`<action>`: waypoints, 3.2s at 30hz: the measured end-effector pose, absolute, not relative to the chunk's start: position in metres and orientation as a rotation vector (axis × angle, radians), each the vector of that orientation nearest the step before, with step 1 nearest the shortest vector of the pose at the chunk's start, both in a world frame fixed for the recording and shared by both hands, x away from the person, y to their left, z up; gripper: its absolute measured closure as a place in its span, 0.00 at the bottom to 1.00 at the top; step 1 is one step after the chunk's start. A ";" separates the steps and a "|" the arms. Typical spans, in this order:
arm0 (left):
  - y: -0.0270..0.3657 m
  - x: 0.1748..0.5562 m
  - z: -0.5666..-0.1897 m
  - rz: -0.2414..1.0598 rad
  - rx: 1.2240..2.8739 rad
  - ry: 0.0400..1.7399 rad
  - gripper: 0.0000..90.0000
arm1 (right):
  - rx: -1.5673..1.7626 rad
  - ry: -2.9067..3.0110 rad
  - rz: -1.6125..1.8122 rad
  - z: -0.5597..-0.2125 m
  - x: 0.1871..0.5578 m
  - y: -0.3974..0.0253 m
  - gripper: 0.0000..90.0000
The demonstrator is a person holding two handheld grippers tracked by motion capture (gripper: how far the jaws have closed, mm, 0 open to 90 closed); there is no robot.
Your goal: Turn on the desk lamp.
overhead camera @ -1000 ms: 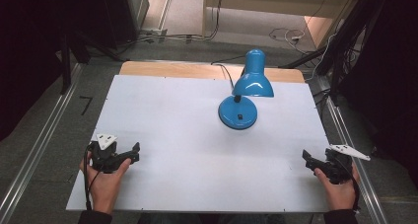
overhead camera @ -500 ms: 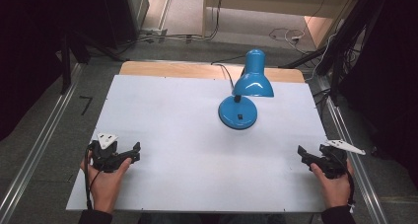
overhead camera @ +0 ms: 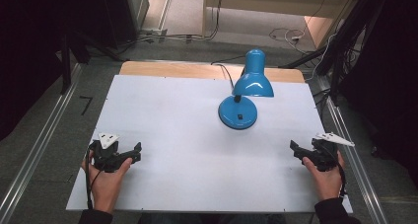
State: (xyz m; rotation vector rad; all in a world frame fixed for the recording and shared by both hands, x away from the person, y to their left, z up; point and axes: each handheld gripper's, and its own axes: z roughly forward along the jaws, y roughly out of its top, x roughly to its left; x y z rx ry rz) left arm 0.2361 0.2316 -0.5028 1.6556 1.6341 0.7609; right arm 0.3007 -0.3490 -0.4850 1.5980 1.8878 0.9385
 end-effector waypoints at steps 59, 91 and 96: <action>0.233 0.237 -0.503 0.766 1.650 1.645 0.07 | 1.508 1.973 0.982 -0.481 0.338 -0.296 0.15; 0.233 0.237 -0.503 0.766 1.651 1.642 0.07 | 1.476 1.996 0.999 -0.478 0.358 -0.269 0.16; 0.233 0.237 -0.503 0.765 1.651 1.642 0.07 | 1.470 2.001 0.998 -0.478 0.361 -0.264 0.16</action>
